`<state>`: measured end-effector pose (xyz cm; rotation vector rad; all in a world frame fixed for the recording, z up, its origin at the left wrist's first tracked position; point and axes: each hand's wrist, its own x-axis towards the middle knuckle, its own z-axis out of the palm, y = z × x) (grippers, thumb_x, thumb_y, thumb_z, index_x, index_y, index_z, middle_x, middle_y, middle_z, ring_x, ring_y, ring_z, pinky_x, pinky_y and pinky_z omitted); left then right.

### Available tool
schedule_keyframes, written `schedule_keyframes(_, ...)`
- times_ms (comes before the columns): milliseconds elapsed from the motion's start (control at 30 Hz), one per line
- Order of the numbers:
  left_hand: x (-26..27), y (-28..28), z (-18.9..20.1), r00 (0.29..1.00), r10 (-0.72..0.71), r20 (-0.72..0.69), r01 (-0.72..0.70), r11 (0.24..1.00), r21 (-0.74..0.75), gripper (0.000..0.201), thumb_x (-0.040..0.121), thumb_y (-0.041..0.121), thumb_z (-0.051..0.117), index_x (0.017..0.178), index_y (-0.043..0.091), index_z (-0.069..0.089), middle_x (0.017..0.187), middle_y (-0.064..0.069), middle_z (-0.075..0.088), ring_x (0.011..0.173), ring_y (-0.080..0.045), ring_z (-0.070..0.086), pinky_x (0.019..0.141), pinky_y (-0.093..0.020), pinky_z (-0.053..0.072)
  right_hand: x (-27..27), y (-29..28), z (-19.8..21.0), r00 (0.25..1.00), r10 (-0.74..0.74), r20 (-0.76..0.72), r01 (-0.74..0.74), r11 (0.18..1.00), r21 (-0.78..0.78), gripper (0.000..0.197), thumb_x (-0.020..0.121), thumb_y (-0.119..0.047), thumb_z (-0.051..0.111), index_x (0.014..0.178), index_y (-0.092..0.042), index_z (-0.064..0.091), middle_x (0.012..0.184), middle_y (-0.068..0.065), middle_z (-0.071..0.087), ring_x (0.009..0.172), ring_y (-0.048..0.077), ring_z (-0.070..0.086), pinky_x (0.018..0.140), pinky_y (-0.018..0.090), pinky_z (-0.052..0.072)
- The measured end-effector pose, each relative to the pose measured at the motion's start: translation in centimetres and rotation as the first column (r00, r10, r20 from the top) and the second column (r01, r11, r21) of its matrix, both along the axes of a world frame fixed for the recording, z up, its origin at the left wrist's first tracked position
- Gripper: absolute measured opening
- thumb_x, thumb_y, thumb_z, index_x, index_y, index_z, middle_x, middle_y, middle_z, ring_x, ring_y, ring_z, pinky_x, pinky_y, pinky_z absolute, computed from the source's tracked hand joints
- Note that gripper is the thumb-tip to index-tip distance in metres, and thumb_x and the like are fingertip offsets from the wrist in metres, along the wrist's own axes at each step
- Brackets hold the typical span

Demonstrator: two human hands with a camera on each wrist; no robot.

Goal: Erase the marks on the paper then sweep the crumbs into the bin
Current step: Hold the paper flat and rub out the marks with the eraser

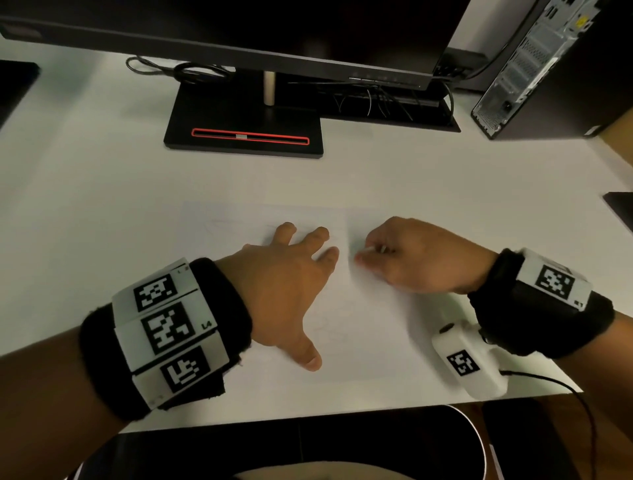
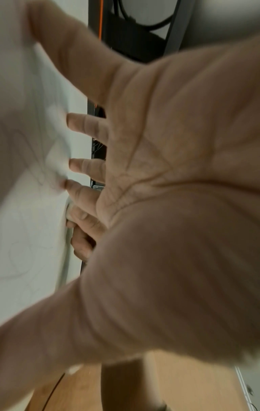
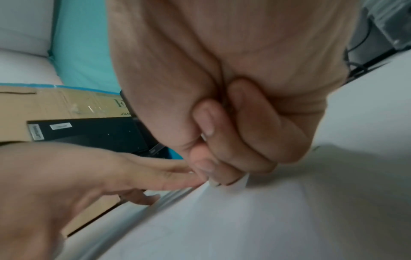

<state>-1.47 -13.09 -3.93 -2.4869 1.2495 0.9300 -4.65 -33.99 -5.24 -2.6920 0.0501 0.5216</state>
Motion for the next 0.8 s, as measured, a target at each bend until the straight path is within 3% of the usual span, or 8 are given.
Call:
schedule_keyframes(167,0.0,0.0,0.0,1.0,0.0,0.0,0.0,1.0,-0.001,0.131,0.068,0.074,0.073,0.158,0.022,-0.006,0.162,0.009,-0.024,0.15,-0.028,-0.017,0.111,-0.054,0.037,1.0,-1.1,0.1,0.994,-0.095,0.055,0.096,0.995,-0.015,0.043,0.099,-0.033,0.052,0.079,0.005,0.059,0.065,0.012,0.057,0.059,0.02,0.048,0.06,0.036,0.044)
schedule_keyframes(300,0.0,0.0,0.1,1.0,0.002,-0.005,-0.002,1.0,0.0,0.13,0.068,0.073,0.073,0.158,0.021,-0.005,0.162,0.008,-0.024,0.15,-0.028,-0.017,0.111,-0.055,0.036,0.3,0.3,-0.1,0.998,0.066,-0.015,-0.066,0.998,-0.005,0.045,0.101,-0.037,0.052,0.073,-0.002,0.059,0.063,0.006,0.061,0.054,0.014,0.048,0.059,0.035,0.046)
schedule_keyframes(433,-0.1,0.0,0.1,1.0,0.003,0.001,-0.003,1.0,0.013,0.131,0.069,0.073,0.072,0.158,0.018,-0.007,0.162,0.008,-0.024,0.15,-0.029,-0.016,0.112,-0.055,0.035,1.1,-0.7,0.3,0.999,-0.042,0.034,0.042,0.999,-0.015,0.045,0.1,-0.035,0.052,0.075,0.002,0.055,0.062,0.008,0.054,0.056,0.019,0.045,0.059,0.035,0.042)
schedule_keyframes(600,-0.1,0.0,0.1,1.0,-0.004,0.005,0.004,1.0,0.02,0.133,0.07,0.075,0.07,0.158,0.012,-0.008,0.163,0.007,-0.022,0.151,-0.029,-0.015,0.112,-0.057,0.035,0.3,0.6,0.2,0.994,0.105,-0.027,-0.106,0.994,-0.016,0.046,0.1,-0.038,0.052,0.076,0.0,0.059,0.072,0.016,0.065,0.058,0.017,0.05,0.063,0.039,0.048)
schedule_keyframes(700,-0.1,0.0,0.0,1.0,-0.02,0.018,0.019,0.999,0.031,0.133,0.07,0.077,0.068,0.157,0.011,-0.008,0.163,0.006,-0.023,0.151,-0.031,-0.015,0.111,-0.056,0.037,1.2,-0.7,0.6,1.0,-0.013,0.009,0.014,1.0,-0.022,0.046,0.1,-0.038,0.053,0.077,0.001,0.06,0.072,0.018,0.065,0.058,0.017,0.048,0.061,0.037,0.047)
schedule_keyframes(800,-0.1,0.1,0.1,1.0,-0.018,0.018,0.017,0.999,0.031,0.133,0.071,0.077,0.067,0.158,0.011,-0.008,0.163,0.005,-0.024,0.151,-0.03,-0.016,0.113,-0.057,0.034,0.8,-0.1,0.4,0.999,0.038,0.005,-0.038,0.999,-0.035,0.045,0.1,-0.037,0.052,0.074,-0.001,0.058,0.07,0.014,0.064,0.058,0.017,0.049,0.062,0.038,0.048)
